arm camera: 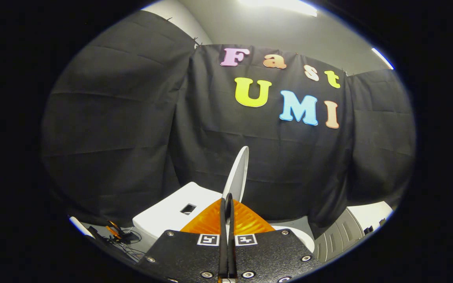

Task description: Open the toilet lid.

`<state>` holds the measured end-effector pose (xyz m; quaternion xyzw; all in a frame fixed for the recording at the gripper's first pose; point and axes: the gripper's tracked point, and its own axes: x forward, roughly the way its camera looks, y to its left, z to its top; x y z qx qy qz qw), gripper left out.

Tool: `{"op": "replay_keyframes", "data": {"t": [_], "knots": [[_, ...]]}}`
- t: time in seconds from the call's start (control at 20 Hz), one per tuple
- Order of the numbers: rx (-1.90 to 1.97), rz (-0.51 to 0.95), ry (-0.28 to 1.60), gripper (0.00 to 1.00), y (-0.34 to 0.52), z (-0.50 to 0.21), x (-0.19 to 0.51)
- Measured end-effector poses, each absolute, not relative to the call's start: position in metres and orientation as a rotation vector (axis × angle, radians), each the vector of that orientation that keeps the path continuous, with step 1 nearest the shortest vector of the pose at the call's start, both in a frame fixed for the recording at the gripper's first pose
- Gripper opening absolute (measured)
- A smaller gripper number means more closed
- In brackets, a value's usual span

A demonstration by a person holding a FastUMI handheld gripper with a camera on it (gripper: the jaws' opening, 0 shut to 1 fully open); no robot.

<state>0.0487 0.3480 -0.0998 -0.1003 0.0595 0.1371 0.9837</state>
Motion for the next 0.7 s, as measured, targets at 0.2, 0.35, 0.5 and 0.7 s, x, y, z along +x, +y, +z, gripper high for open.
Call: {"op": "replay_keyframes", "data": {"t": [0.2, 0.35, 0.5, 0.7], "knots": [[-0.252, 0.308, 0.115, 0.00, 0.379, -0.104, 0.048], [-0.286, 0.327, 0.097, 0.00, 0.399, -0.108, 0.045], [-0.304, 0.342, 0.088, 0.00, 0.414, -0.112, 0.046], [-0.312, 0.345, 0.077, 0.00, 0.432, -0.116, 0.045]]}}
